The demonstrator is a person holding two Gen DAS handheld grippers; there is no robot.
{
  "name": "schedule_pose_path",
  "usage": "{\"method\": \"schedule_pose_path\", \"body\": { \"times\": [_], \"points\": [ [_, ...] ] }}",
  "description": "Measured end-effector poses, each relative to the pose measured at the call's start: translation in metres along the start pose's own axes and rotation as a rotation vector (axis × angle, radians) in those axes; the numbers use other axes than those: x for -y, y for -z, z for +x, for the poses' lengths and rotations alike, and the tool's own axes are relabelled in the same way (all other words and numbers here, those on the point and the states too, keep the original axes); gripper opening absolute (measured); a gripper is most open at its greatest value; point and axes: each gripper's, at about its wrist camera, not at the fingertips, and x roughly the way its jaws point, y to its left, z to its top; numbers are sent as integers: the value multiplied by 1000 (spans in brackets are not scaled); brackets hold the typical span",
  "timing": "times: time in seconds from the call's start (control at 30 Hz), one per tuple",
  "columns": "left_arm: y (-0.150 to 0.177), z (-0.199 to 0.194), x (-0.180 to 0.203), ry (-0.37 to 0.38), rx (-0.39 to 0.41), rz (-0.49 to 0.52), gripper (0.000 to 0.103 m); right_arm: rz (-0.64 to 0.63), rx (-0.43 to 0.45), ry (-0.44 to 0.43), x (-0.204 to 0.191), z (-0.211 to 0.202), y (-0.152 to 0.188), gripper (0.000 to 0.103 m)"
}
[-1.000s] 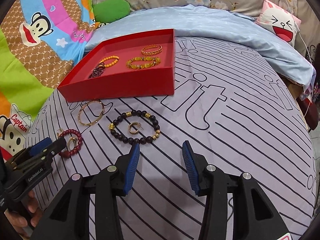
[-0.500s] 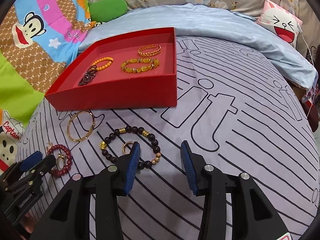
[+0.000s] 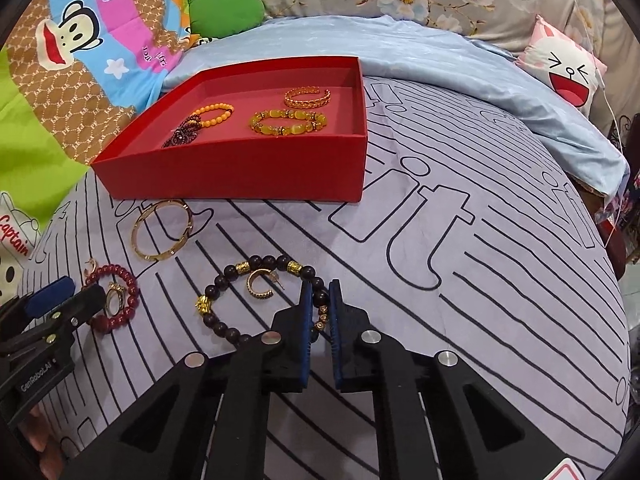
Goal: Organize jewelry
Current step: 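Grasp the black bead bracelet with the right gripper while the left grasps the dark red bead bracelet, then carry both bracelets into the red tray and open both grippers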
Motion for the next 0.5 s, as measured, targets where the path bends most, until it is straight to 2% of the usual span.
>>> {"method": "schedule_pose_path", "body": {
  "times": [0.07, 0.17, 0.27, 0.33, 0.5],
  "points": [
    [0, 0, 1, 8, 0, 5, 50, 6, -3, -6, 1, -2, 2, 7],
    [1, -1, 6, 24, -1, 25, 40, 21, -15, -25, 4, -7, 7, 7],
    [2, -2, 8, 26, -3, 32, 26, 37, -23, -44, 7, -11, 12, 8],
    [2, -2, 6, 41, -6, 27, 11, 48, -29, -55, 9, -13, 13, 8],
    [4, -4, 8, 69, -18, 31, 7, 54, -30, -67, 11, -20, 17, 8]
  ]
}}
